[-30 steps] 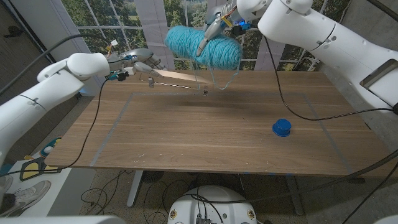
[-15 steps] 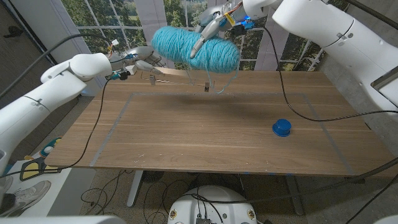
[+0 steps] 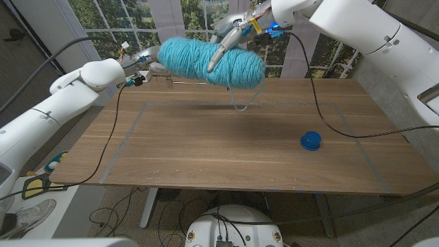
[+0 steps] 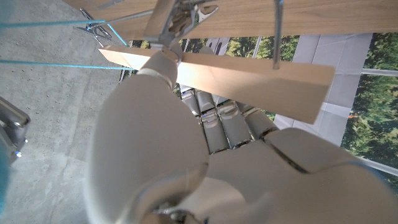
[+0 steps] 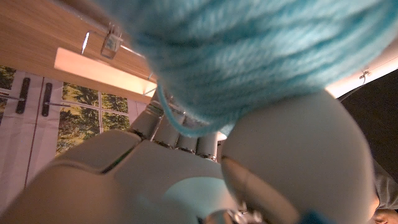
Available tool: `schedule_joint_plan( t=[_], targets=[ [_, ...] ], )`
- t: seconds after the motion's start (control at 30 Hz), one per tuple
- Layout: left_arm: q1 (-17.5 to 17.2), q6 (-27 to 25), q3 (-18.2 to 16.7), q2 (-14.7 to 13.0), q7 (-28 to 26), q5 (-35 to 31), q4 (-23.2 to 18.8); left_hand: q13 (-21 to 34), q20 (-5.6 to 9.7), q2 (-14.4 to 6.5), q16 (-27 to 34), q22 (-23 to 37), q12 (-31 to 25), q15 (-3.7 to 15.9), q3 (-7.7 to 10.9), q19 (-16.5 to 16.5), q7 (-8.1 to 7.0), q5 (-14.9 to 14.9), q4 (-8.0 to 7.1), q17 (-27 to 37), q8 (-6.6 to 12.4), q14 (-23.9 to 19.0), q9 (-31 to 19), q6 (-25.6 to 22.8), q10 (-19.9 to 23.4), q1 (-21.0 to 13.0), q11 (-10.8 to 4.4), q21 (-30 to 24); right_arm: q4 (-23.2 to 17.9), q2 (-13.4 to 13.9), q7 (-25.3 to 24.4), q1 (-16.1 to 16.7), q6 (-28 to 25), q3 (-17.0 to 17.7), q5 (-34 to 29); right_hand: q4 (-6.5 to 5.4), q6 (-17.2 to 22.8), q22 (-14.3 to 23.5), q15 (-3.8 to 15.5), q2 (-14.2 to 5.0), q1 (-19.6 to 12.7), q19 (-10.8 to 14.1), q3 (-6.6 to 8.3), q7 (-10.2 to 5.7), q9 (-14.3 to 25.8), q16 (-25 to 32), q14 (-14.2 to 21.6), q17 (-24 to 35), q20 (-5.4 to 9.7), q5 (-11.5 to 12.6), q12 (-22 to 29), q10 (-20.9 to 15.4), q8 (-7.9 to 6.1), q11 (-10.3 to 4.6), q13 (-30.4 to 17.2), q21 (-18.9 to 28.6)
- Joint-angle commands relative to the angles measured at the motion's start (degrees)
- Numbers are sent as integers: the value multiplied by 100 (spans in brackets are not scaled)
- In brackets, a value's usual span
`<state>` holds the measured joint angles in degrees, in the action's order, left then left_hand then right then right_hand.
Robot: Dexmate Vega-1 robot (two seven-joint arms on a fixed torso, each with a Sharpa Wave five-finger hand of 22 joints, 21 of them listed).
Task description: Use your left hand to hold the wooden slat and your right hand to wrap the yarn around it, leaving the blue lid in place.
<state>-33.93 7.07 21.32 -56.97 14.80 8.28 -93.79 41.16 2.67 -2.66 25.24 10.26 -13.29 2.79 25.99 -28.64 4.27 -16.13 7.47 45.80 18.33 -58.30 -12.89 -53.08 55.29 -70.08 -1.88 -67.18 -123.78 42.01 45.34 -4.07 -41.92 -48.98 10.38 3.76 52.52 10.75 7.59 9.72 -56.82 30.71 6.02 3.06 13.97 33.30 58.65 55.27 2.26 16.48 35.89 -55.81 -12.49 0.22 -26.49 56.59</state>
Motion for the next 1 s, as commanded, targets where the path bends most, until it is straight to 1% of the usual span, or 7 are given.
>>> schedule_joint_plan(
  t=[0.03,0.1,0.17,0.2,0.23,0.43,1.0],
  targets=[
    [-35,43,-99,128,-327,65,-42,5,468,-491,-30,14,22,1018,19,2,-359,0,-2,8,21,-699,-887,-708,235,-404,-311,-31,-126,194,147,121,10,-389,133,-48,725,7,325,-2014,-2018,-25,99,-289,26,34,118,-15,13,-47,27,-674,15,-49,-22,48],
    [-104,3,-159,151,-519,36,-133,13,468,-494,-32,14,23,1018,19,4,-361,2,-3,9,17,-702,-888,-706,226,-404,-308,-34,-124,211,165,156,-13,-465,106,-38,741,5,327,-2016,-2035,3,115,-283,26,43,130,-9,1,-56,25,-696,10,-46,-11,66],
    [-72,6,-143,133,-445,55,-136,12,468,-496,-34,14,25,1018,20,5,-359,5,-3,11,14,-707,-897,-697,228,-405,-311,-38,-113,220,171,192,-8,-483,111,-34,745,3,320,-2005,-2040,7,125,-283,25,27,154,-47,-3,-71,20,-706,11,-49,-4,78],
    [-156,-35,-197,148,-648,-3,-230,17,466,-497,-36,13,27,1018,20,6,-366,6,-4,11,15,-707,-902,-699,219,-404,-305,-40,-85,244,192,244,-1,-531,109,-39,742,2,321,-2008,-2035,-6,129,-291,25,29,142,-38,-2,-80,21,-702,13,-49,-12,80],
    [-79,-92,-159,108,-495,15,-248,15,466,-497,-39,13,25,1018,20,8,-363,7,-4,12,13,-707,-905,-693,230,-404,-299,-42,-78,259,182,281,3,-545,100,-38,744,1,319,-2010,-2038,-10,136,-285,24,40,136,-19,-4,-90,22,-698,14,-58,-23,86],
    [-97,-197,-184,100,-604,-49,-430,29,469,-500,-50,14,22,1018,23,10,-359,14,-1,15,10,-707,-912,-704,234,-408,-300,-54,54,277,373,304,-41,-749,28,-54,740,-2,316,-1998,-2017,-64,150,-303,22,35,85,4,-13,-133,6,-686,21,-54,-29,100],
    [58,-261,-142,117,-293,110,-642,14,468,-500,-83,13,37,1018,29,17,-357,33,7,19,-1,-710,-928,-739,271,-418,-304,-89,582,347,277,873,53,-829,-30,-61,747,-1,285,-1990,-2009,-155,185,-304,16,57,10,12,-44,-232,-33,-662,29,-26,-57,169]
  ],
)
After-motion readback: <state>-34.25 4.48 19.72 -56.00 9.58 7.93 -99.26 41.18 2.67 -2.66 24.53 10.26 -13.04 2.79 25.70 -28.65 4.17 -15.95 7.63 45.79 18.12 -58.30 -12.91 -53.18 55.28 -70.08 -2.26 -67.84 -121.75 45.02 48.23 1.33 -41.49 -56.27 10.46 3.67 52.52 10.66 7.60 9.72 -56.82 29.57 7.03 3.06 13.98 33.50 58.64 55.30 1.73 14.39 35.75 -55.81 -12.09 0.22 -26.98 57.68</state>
